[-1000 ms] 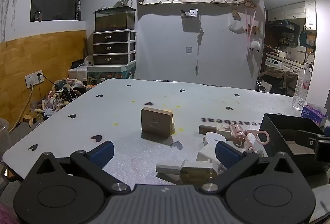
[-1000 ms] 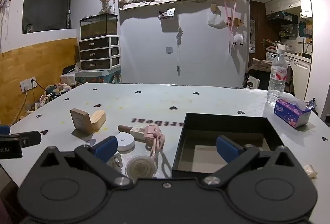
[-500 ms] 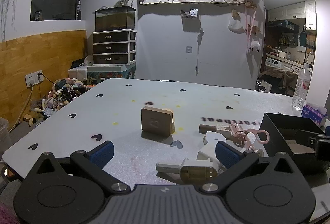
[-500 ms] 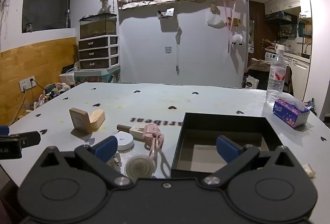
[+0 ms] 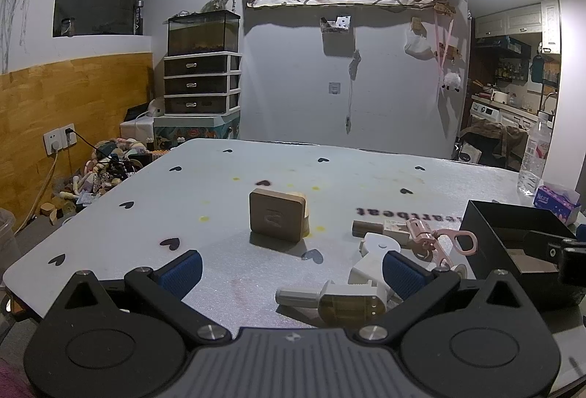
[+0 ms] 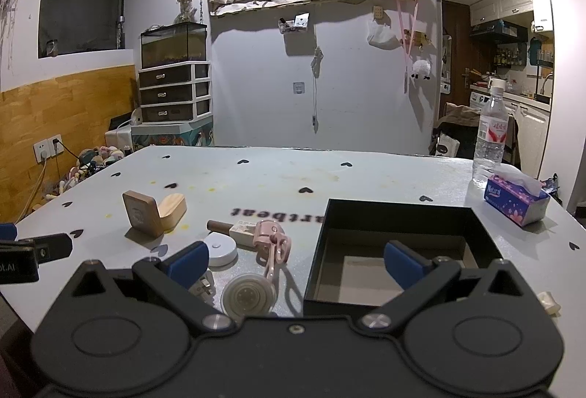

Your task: Organize rigid objects

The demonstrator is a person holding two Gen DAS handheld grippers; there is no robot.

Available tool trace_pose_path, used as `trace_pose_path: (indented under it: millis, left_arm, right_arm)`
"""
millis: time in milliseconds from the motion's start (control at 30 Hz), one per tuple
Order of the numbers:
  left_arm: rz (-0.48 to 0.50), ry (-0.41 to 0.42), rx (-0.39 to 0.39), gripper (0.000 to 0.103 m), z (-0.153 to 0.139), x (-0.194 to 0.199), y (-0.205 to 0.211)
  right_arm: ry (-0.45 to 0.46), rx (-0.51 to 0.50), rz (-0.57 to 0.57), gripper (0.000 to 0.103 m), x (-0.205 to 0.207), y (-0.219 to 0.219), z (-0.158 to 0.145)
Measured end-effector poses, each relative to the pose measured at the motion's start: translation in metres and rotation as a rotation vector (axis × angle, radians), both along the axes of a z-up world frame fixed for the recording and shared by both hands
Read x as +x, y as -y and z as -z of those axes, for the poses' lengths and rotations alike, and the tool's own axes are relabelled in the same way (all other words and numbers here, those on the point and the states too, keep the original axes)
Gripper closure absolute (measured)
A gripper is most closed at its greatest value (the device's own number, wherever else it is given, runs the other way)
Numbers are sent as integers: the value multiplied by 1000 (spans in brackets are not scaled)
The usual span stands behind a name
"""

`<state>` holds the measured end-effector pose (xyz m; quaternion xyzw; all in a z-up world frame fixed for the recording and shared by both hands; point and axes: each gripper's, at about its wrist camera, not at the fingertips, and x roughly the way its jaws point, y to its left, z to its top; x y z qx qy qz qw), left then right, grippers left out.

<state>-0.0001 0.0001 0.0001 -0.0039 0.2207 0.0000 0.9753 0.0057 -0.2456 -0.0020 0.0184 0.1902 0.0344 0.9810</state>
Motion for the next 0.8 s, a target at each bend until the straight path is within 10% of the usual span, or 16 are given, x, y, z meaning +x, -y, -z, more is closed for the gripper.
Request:
trace_pose_path:
  millis: [800]
  left_arm:
    - [0, 0, -1, 0, 0, 0, 0]
  right_arm:
    - [-3, -3, 2, 0, 0, -1, 1]
